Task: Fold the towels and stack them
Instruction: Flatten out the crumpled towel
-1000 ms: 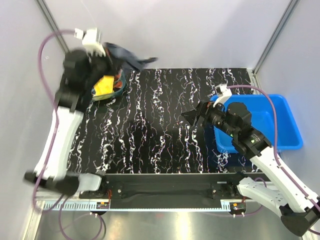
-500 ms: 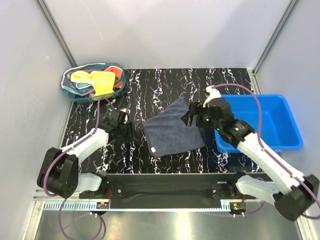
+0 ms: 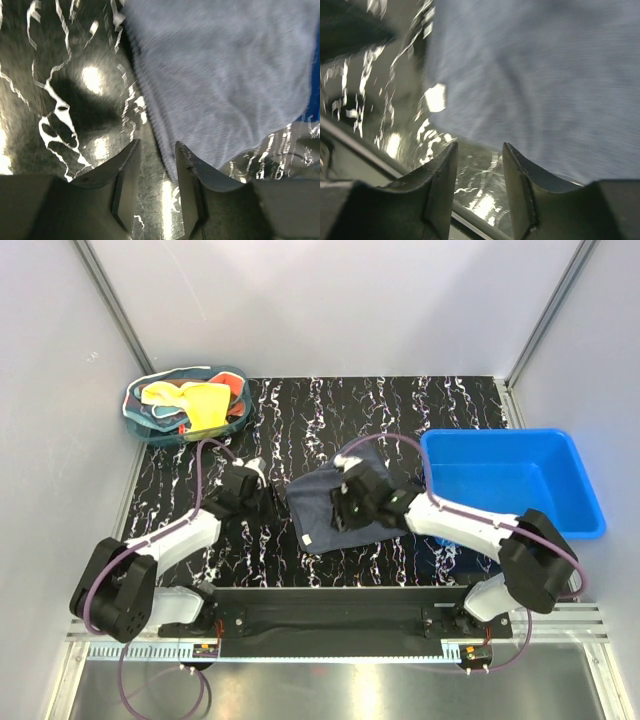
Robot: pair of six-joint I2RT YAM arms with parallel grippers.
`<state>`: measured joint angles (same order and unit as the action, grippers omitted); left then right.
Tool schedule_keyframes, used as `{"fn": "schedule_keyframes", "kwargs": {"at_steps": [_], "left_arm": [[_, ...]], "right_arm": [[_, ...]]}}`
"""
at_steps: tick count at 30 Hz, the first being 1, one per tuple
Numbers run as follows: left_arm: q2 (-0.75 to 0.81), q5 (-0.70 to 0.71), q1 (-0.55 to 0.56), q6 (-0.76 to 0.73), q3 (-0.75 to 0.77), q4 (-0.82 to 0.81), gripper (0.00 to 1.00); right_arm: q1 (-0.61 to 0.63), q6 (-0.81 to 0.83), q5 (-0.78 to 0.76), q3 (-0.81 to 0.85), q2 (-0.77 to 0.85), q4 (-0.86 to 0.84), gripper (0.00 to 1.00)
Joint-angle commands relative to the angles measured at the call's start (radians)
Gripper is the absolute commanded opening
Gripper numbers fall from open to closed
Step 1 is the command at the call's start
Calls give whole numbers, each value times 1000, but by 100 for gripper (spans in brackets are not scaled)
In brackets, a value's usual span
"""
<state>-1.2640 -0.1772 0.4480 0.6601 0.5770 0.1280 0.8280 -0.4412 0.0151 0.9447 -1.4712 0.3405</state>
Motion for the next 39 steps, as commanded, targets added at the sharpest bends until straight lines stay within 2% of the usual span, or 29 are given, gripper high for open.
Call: {"fn": "schedule_keyframes", "kwargs": {"at_steps": [1, 4, 8, 21, 24, 25, 27, 31, 33, 39], "left_arm": [[-17, -4, 4, 36, -22, -73, 37], [9, 48, 3, 65, -43, -54, 38], [31, 56, 3, 76, -39, -47, 41], [48, 55, 0, 84, -58, -51, 43], [63, 16, 1, 46, -62, -65, 43], [66, -1, 7, 27, -55, -67, 43], [69, -13, 24, -38, -26, -4, 43], [46, 74, 141, -62, 69, 133, 41], [48, 59, 172, -15, 60, 118, 40], [-9, 68, 305, 124, -8, 19, 37]], "right_arm": [[106, 50, -7, -49, -15, -156, 47], [172, 87, -76, -76, -31, -250, 45], [276, 119, -175, -58, -87, -261, 44], [364, 148, -244, -3, -198, -322, 43], [375, 128, -360, 18, -207, -275, 39], [369, 54, -488, 25, -177, -196, 36], [338, -66, -564, 55, -123, -86, 37], [215, -163, -537, 84, 23, 127, 42], [148, -168, -509, 91, 75, 175, 43], [88, -160, -523, 33, 192, 224, 44]]}}
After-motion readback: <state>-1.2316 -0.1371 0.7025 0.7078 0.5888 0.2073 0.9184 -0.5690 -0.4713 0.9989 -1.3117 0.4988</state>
